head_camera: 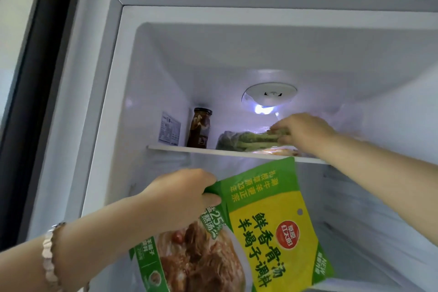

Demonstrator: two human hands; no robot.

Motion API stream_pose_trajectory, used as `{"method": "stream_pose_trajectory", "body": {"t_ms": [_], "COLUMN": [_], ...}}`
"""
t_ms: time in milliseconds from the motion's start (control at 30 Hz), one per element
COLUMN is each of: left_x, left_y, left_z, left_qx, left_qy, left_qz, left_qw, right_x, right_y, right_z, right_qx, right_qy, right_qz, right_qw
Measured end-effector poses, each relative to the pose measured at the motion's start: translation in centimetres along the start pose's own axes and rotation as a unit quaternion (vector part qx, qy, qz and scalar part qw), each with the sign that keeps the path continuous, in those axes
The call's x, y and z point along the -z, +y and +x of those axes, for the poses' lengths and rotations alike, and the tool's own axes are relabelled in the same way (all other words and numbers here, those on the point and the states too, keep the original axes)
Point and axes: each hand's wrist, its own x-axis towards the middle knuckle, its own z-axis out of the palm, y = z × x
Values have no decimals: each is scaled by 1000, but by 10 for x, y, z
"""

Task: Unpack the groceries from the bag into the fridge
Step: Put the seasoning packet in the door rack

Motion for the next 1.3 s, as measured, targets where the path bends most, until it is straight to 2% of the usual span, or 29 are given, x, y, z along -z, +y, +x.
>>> {"method": "stream_pose_trajectory", "body": {"t_ms": [100, 200, 333, 433, 500, 567, 667, 733, 833, 933, 1000, 1067, 1133, 1167, 1267, 1300], "left_x": [2, 3, 6, 8, 8, 6, 1, 2, 7, 11, 11, 7, -1, -5, -17, -19], "left_y": [4, 9, 16, 21, 22, 21, 19, 20, 25, 28, 31, 38, 45, 52, 80, 92], "left_z": [-4, -6, -13, -25, -34, -46, -68, -86, -121, -161, -190, -220, -250, -266, -302, -309], "left_qx": [11, 21, 32, 50, 70, 92, 118, 130, 139, 121, 103, 92, 91, 90, 75, 66], "left_qy": [-1, -1, 4, 7, 22, 51, 108, 140, 167, 200, 217, 215, 207, 202, 170, 155], "left_qz": [6, 19, 27, 30, 27, 1, -71, -120, -144, -190, -240, -288, -349, -388, -504, -532], "left_qw": [1000, 1000, 999, 998, 997, 994, 985, 974, 965, 953, 941, 929, 909, 895, 843, 830], "right_x": [-2, 2, -2, -4, 0, 4, 5, 6, 11, 13, 13, 19, 28, 33, 50, 59], "right_y": [-8, -9, -13, -8, -8, -13, -28, -36, -48, -60, -71, -86, -97, -100, -102, -100], "right_z": [2, 0, -3, -5, -15, -32, -68, -93, -144, -213, -267, -321, -368, -389, -444, -461], "right_qx": [-14, -36, -16, -19, -32, -36, 2, -5, -78, -175, -165, -159, -241, -283, -303, -304], "right_qy": [13, -54, -72, -105, -59, 45, 211, 250, 207, 91, 5, -28, -33, -50, -141, -144], "right_qz": [-17, -19, -91, -51, -5, 65, 175, 235, 341, 413, 454, 542, 594, 593, 597, 597], "right_qw": [1000, 998, 993, 993, 998, 996, 962, 939, 914, 889, 876, 825, 767, 752, 729, 728]}}
